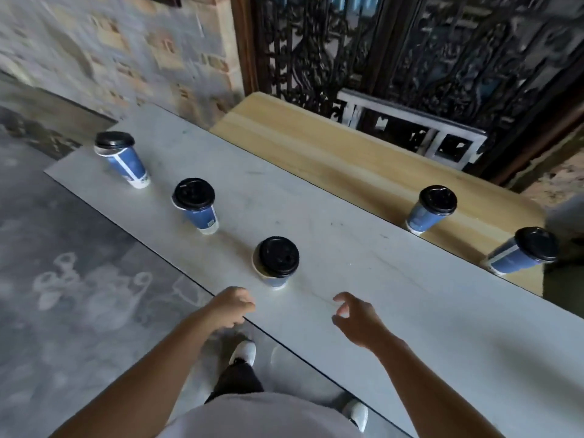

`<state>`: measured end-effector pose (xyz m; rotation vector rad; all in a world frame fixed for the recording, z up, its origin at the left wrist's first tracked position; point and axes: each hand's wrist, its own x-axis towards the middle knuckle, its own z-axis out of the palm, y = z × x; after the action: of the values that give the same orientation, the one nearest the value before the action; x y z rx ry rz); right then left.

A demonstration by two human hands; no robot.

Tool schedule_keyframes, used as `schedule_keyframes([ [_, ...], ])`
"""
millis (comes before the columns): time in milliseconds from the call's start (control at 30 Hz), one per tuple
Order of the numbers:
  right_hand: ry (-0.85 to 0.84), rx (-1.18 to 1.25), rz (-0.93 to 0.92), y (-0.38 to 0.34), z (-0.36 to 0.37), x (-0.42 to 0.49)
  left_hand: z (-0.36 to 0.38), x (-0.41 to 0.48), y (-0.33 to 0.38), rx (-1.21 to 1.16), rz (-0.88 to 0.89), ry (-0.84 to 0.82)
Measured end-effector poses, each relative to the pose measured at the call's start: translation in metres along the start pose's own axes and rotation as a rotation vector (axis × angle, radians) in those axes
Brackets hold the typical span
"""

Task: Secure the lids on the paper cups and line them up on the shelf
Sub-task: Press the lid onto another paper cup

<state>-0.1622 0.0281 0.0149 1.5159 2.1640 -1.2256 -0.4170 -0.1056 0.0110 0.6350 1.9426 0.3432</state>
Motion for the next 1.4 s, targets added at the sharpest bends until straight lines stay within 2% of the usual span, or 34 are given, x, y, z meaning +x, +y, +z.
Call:
schedule_keyframes([
  [100,0.15,0.379,0.161,-0.043,0.016,0.016,-0.044,0.025,-0.011,0.044,0.181,0.107],
  [200,0.28,0.553,0.173,-0.074,0.018,0.028,-0.064,0.035,-0.003,0.011,0.348,0.064],
  [333,0.418,0.5,0.117,-0.114,0.01,0.021,-0.072,0.046,0.014,0.043,0.547,-0.016],
  [433,0.361,0.326,0.035,-0.138,0.005,0.011,-0.068,0.056,0.026,0.098,0.643,-0.152],
  [567,0.287,0.142,0.019,-0.154,0.019,0.017,-0.058,0.07,0.031,0.104,0.674,-0.16],
  [733,0.315,0.019,0.026,-0.168,0.023,0.018,-0.052,0.067,0.037,0.069,0.691,-0.129],
  [967,0.467,-0.057,-0.09,-0.184,0.008,-0.001,-0.051,0.07,0.031,0.042,0.7,-0.126],
  [1200,0.334,-0.159,-0.033,-0.179,0.024,0.003,-0.05,0.067,0.035,0.04,0.683,-0.129],
  [1400,0.32,-0.192,-0.042,-0.177,0.03,0.01,-0.048,0.067,0.03,-0.002,0.649,-0.118],
])
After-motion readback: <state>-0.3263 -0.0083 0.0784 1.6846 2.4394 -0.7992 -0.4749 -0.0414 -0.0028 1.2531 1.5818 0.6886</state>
